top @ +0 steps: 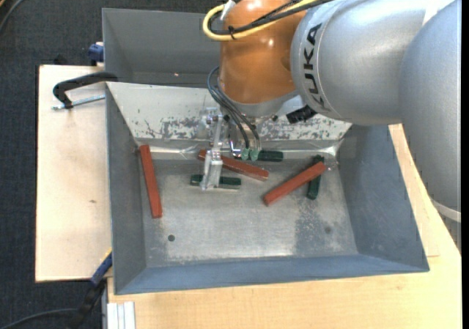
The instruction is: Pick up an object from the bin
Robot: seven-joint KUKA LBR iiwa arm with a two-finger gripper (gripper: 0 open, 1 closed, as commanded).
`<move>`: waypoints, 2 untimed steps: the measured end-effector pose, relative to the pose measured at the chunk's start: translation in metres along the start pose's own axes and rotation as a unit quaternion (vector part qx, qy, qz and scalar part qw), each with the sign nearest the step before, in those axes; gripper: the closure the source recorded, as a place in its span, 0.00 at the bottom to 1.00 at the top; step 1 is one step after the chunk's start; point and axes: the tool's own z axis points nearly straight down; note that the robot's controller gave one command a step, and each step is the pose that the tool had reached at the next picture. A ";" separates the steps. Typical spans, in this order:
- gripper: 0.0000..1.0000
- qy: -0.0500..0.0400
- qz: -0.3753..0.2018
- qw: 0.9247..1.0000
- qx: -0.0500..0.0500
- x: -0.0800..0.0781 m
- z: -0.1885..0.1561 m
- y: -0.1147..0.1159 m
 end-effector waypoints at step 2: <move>1.00 0.000 0.070 0.998 0.000 -0.003 0.096 -0.057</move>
Offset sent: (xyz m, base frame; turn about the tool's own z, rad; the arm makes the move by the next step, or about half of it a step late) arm 0.0021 -0.0581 -0.0974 0.1414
